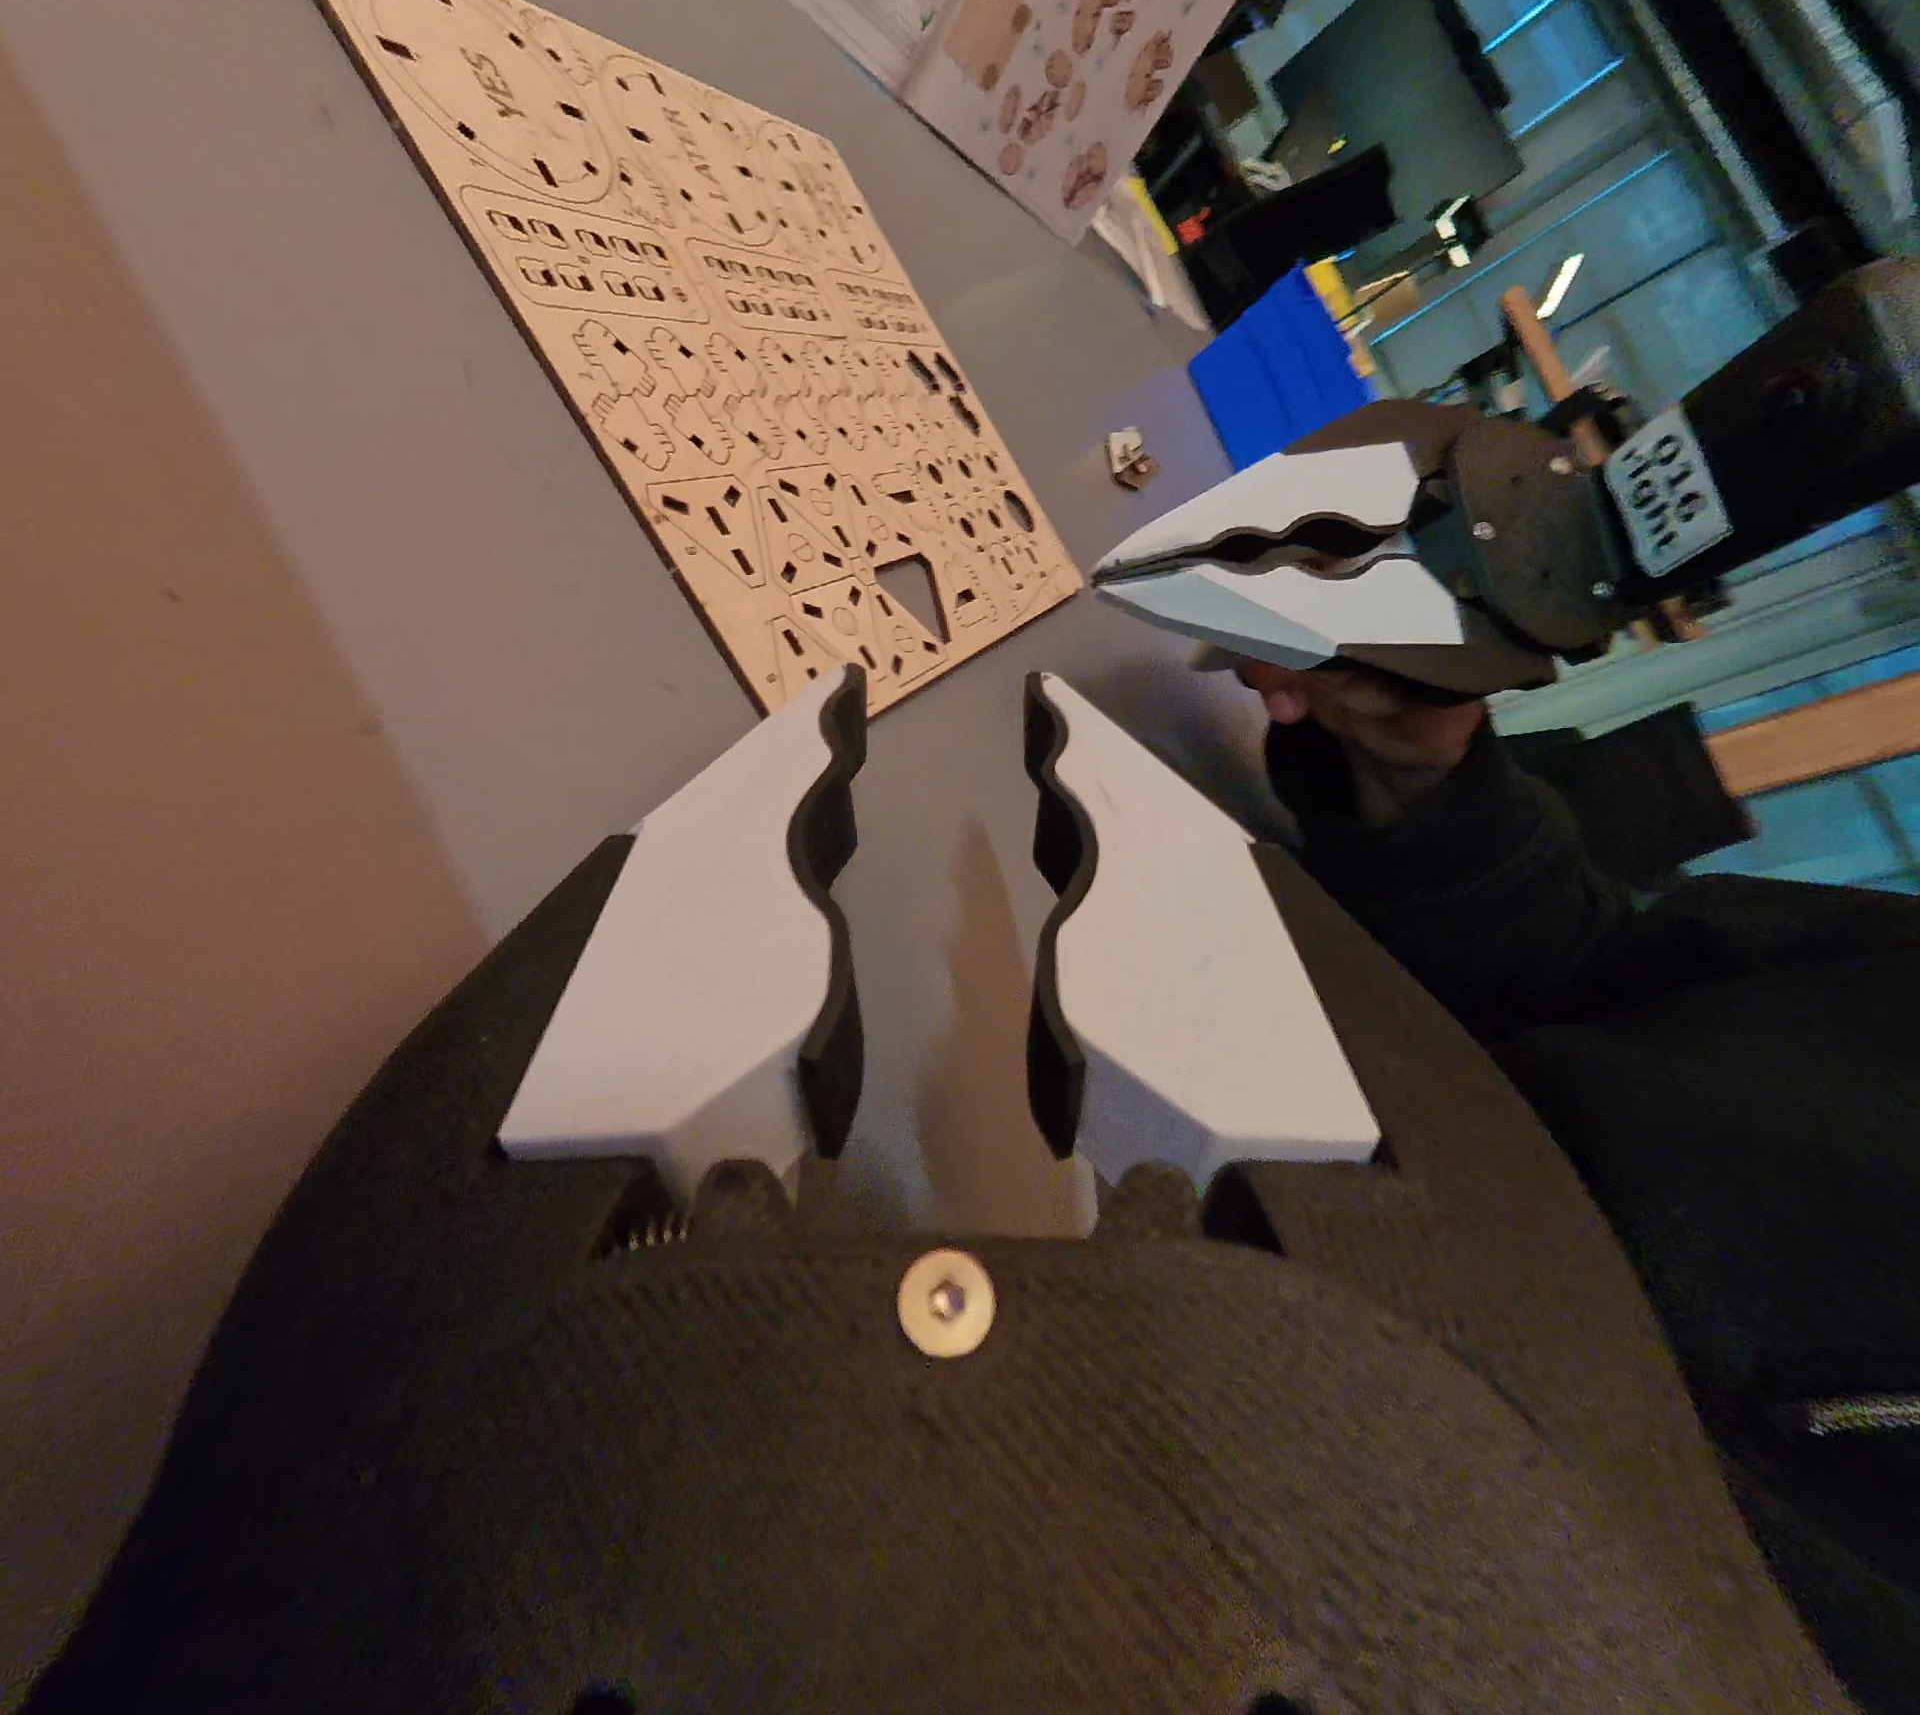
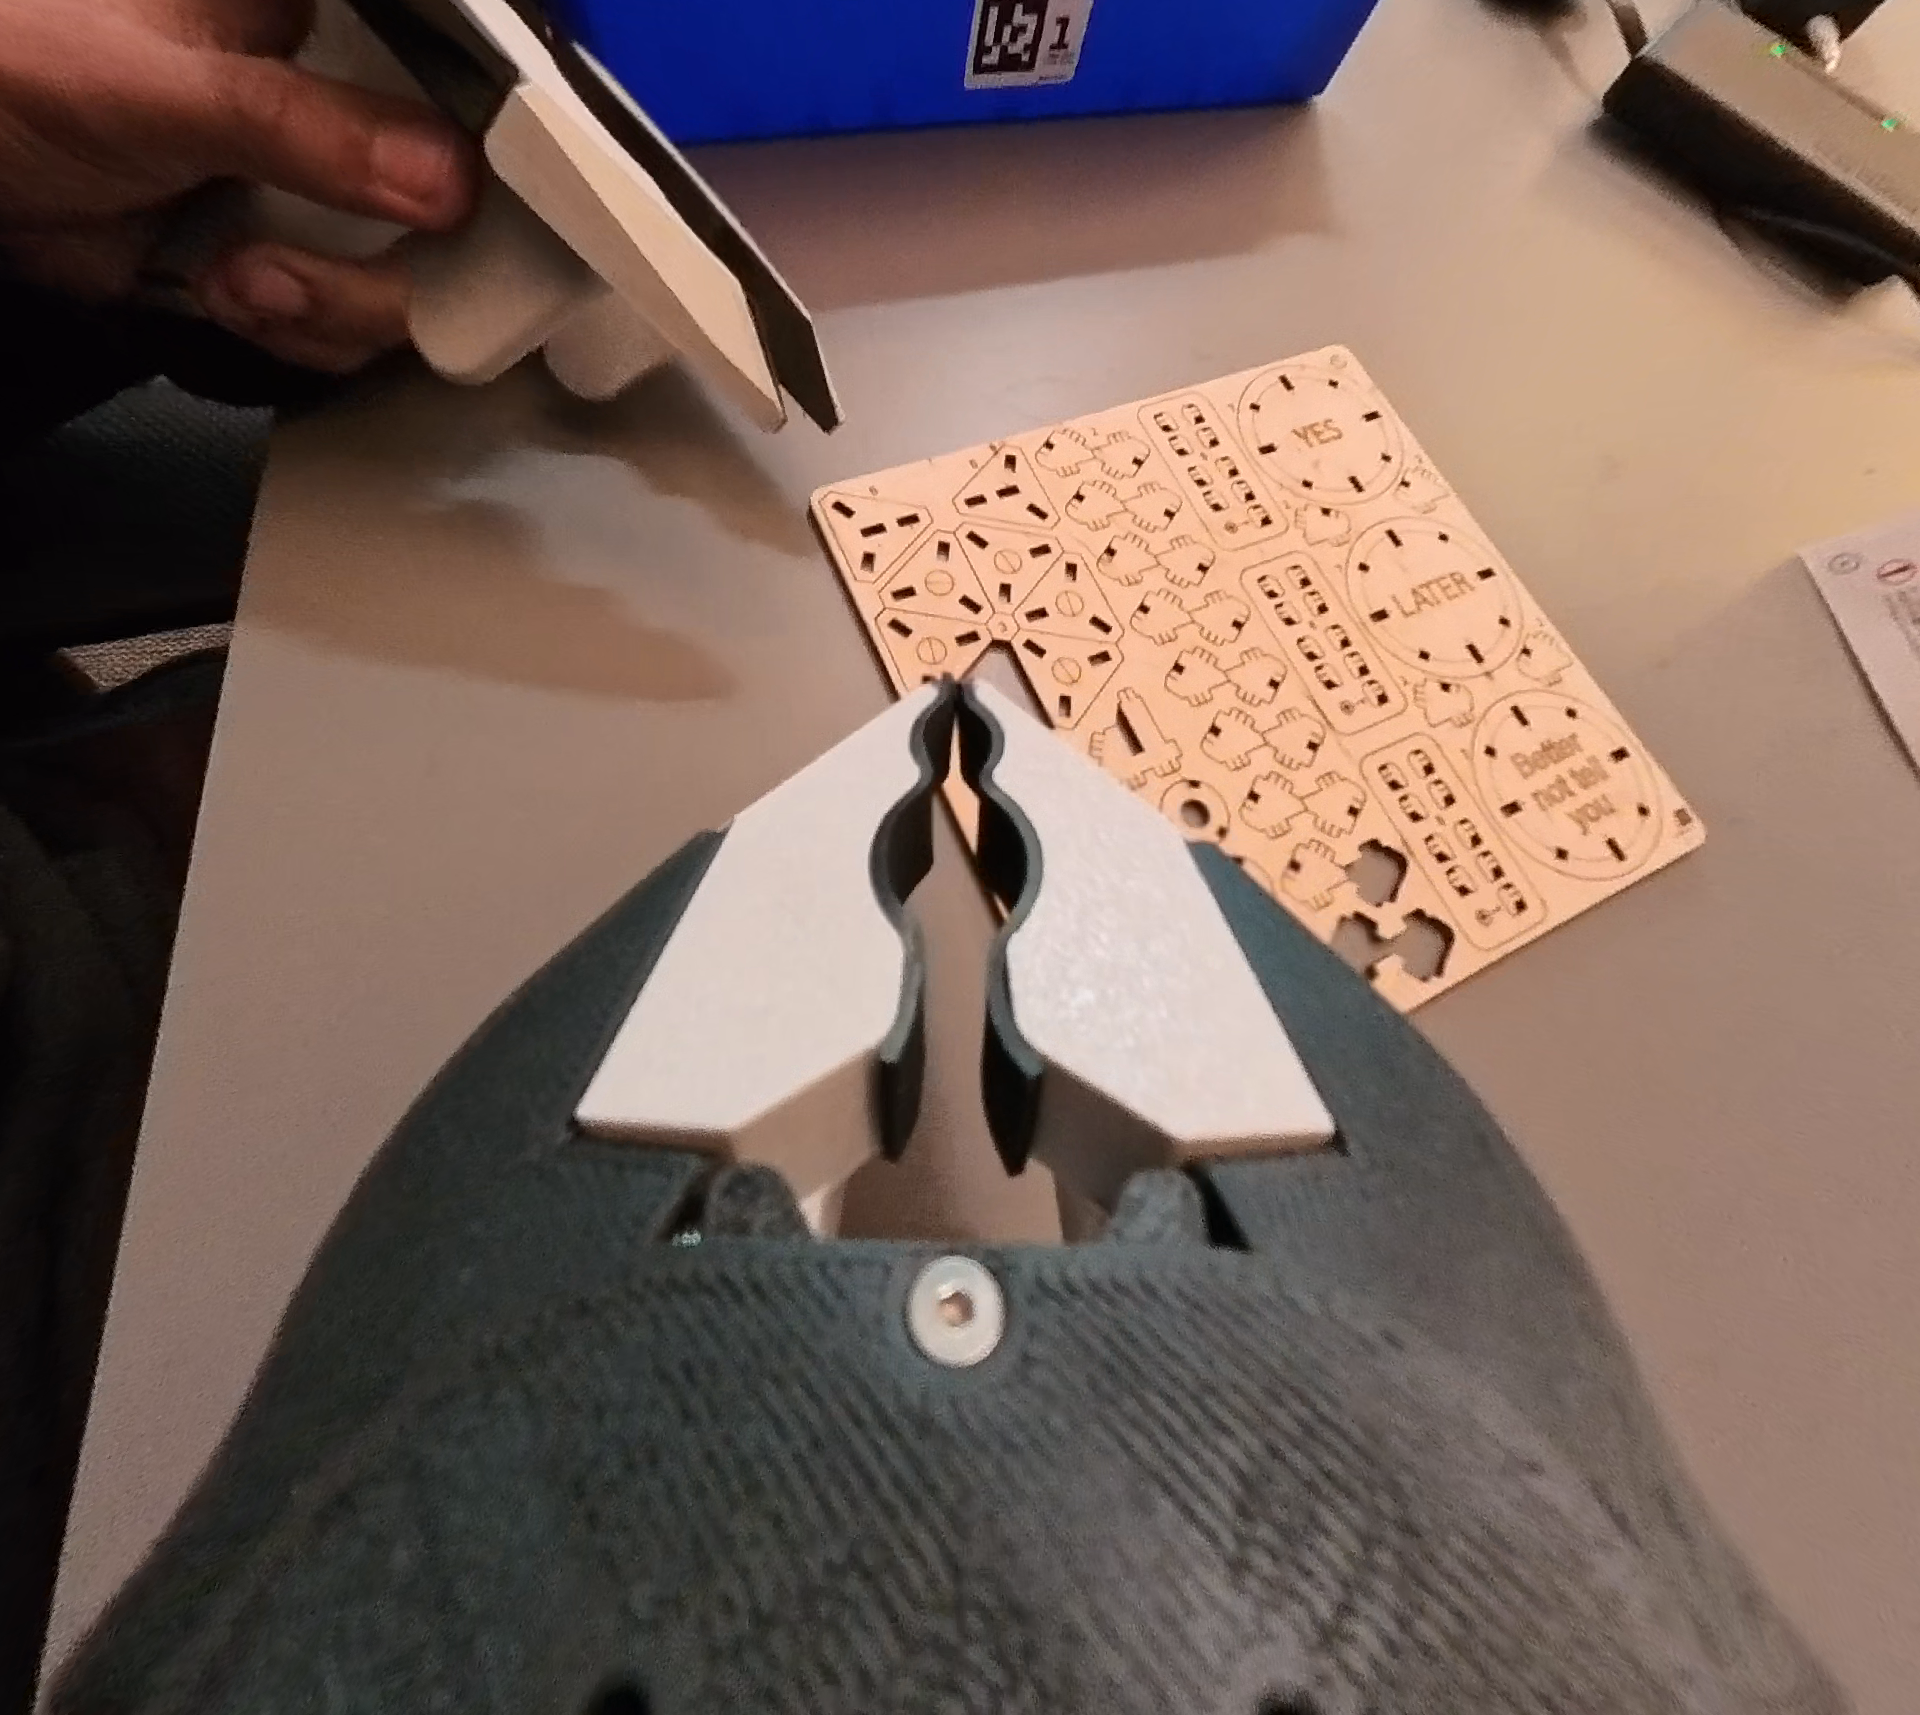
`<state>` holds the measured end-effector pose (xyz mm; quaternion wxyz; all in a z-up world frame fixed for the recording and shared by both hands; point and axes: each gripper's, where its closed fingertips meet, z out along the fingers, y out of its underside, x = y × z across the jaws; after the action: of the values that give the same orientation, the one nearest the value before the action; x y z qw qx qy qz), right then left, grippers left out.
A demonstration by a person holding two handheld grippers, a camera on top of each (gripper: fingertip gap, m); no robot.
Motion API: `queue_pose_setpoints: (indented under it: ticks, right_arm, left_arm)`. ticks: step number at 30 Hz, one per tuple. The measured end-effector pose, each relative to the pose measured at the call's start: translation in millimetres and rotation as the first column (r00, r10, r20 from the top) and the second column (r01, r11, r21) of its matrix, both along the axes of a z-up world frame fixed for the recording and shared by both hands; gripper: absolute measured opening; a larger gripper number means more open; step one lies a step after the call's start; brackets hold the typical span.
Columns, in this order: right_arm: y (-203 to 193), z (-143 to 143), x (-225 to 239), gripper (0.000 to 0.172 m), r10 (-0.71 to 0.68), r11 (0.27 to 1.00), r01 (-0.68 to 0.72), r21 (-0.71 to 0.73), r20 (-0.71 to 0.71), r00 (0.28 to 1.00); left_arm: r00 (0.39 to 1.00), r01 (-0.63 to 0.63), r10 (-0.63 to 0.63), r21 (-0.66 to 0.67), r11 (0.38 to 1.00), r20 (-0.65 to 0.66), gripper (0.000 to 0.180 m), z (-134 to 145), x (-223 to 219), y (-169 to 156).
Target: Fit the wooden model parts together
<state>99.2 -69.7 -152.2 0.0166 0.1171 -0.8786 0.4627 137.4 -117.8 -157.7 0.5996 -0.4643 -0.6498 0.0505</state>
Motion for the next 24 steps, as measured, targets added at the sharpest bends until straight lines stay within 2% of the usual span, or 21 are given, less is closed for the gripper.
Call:
queue_pose_setpoints:
  ticks: [5, 9, 13, 15, 20, 24]
  right_arm:
    - [-4.6, -20.4, 5.2, 0.024, 0.013, 0.994, -0.016, 0.108, 0.035, 0.999]
    - [-11.2, -38.5, 4.1, 0.03, 0.036, 0.977, -0.04, 0.211, 0.022, 0.999]
    - [-11.8, -45.2, 10.5, 0.017, 0.068, 0.954, -0.088, 0.286, 0.081, 0.994]
    - [-10.1, -45.7, 9.5, 0.007, 0.093, 0.943, -0.107, 0.314, 0.058, 0.994]
    - [-7.5, -45.5, 8.1, 0.006, 0.127, 0.937, -0.13, 0.324, 0.032, 0.991]
    - [-2.1, -31.7, 4.4, 0.007, 0.123, 0.955, -0.129, 0.267, 0.039, 0.992]
  left_arm:
    - [0.999, 0.003, 0.005, -0.169, 0.986, 0.048, 0.026, -9.2, -1.5, 4.4]
    - [0.999, -0.01, 0.016, -0.177, 0.984, 0.03, 0.023, -6.2, -1.1, 1.3]
    - [0.999, -0.042, 0.044, -0.221, 0.974, 0.002, 0.019, -2.3, 0.1, -7.4]
    - [0.999, -0.034, 0.031, -0.249, 0.968, -0.018, 0.019, 0.1, 0.7, -6.6]
    - [0.989, 0.038, -0.084, -0.34, 0.94, -0.12, 0.024, 14.2, 3.1, 9.8]
    - [0.969, 0.022, -0.134, -0.47, 0.882, -0.207, 0.036, 25.5, 3.8, 16.6]
